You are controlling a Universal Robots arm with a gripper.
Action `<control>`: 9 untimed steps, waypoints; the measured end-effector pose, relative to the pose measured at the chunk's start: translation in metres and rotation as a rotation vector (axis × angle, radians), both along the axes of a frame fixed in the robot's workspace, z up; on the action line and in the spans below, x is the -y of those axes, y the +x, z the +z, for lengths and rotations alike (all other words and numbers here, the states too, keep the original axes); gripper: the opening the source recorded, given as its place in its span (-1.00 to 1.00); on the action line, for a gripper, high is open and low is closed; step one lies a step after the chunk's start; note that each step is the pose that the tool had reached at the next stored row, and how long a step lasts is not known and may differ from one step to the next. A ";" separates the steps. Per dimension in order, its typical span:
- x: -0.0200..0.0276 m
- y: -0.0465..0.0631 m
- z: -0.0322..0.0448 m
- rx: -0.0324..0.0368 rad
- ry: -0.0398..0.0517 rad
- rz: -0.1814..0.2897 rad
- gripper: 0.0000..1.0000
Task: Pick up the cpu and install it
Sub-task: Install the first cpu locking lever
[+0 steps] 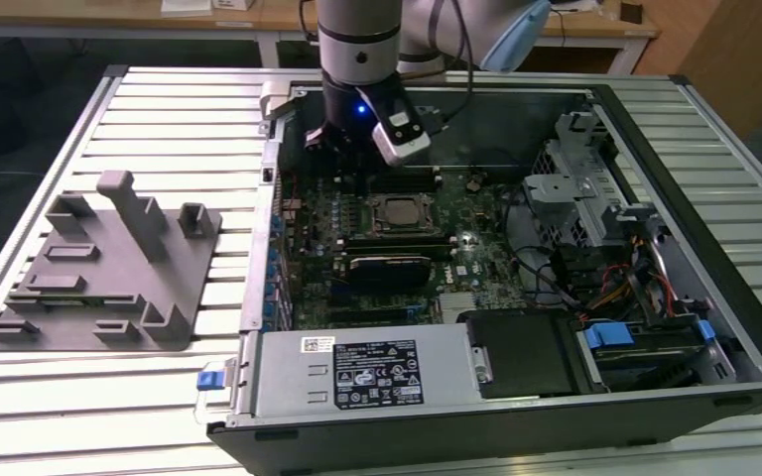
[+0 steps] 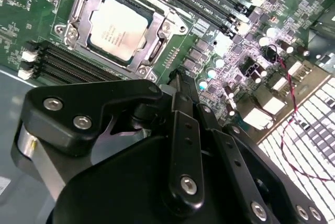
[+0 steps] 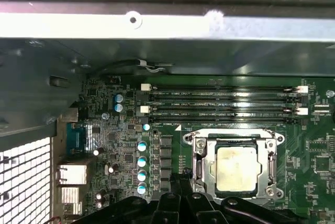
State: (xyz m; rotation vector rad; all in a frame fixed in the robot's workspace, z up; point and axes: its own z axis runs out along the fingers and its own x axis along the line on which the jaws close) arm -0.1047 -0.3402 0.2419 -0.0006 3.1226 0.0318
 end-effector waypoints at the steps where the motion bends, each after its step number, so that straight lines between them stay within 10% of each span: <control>1: 0.0000 0.000 0.0015 0.0001 0.0001 0.000 -0.79; 9: 0.0000 -0.002 0.0124 0.0021 0.0062 0.000 -0.79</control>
